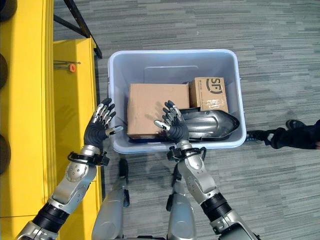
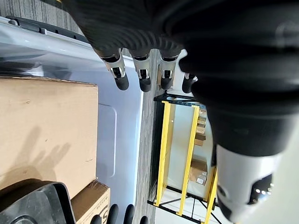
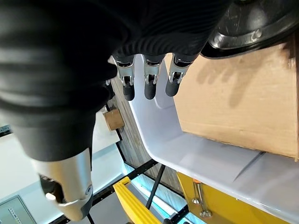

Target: Move parts from the plastic box to the shelf.

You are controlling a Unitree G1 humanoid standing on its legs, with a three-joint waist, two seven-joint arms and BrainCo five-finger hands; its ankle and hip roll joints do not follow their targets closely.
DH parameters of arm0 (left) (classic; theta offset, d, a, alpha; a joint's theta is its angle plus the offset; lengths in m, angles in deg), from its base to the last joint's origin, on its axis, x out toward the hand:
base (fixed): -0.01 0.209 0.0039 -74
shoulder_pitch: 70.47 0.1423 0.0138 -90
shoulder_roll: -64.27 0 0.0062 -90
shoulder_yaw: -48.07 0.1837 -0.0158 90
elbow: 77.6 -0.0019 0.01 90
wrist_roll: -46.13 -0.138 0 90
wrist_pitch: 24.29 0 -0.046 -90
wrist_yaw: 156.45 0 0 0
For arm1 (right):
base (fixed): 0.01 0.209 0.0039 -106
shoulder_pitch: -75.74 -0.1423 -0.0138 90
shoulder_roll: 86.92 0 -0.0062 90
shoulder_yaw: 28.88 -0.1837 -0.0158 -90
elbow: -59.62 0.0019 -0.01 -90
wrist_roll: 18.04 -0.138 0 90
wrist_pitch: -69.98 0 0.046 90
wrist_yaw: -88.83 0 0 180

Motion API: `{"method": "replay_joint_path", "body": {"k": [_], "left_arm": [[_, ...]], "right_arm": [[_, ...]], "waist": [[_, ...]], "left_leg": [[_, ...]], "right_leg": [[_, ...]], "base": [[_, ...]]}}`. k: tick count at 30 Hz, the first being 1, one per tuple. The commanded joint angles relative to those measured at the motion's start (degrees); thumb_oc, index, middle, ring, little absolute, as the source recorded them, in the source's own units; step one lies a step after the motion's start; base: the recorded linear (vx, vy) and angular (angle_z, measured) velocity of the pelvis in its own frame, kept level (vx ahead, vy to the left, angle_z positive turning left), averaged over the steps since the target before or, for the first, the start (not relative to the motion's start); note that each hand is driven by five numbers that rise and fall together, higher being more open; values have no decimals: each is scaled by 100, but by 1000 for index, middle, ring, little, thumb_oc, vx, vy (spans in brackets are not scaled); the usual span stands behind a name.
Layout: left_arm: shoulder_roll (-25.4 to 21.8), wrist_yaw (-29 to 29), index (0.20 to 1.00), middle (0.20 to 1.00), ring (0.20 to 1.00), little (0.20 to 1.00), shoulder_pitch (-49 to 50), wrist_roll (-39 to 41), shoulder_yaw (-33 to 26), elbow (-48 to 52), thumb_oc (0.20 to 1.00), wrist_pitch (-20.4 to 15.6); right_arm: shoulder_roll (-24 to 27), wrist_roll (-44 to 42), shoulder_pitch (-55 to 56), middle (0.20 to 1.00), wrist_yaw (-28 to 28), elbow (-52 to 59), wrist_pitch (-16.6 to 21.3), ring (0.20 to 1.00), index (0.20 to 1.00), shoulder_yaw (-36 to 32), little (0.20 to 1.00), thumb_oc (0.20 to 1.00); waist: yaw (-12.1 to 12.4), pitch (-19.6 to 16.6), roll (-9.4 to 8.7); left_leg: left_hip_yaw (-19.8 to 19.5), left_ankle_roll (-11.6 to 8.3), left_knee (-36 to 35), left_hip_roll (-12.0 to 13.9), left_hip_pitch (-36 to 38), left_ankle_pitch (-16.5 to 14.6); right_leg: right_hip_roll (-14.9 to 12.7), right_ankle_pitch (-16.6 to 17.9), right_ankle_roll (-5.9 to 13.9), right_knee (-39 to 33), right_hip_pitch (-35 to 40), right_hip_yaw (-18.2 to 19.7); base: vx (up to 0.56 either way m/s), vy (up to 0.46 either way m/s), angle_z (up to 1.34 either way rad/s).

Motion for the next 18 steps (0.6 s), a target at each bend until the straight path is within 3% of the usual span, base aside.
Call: {"method": "replay_joint_path", "body": {"k": [1,18], "left_arm": [[-225,-168,1000,1000,1000,1000,29,-58,-79,50,1000,-185],[-280,-191,1000,1000,1000,1000,-109,-420,-2,-64,1000,-197]], "right_arm": [[-12,-142,161,1000,-189,598,333,1000,1000,1,1000,1000],[121,-215,482,1000,-322,971,374,1000,1000,-63,1000,1000]], "waist": [[-88,-294,-86],[-284,-383,24]], "left_leg": [[-80,-70,244,284,44,-293],[135,-104,219,332,209,-318]], "right_leg": [[-261,-425,213,31,165,310],[-226,-437,211,58,100,552]], "base": [[-1,5,-4],[-1,-2,-4]]}}
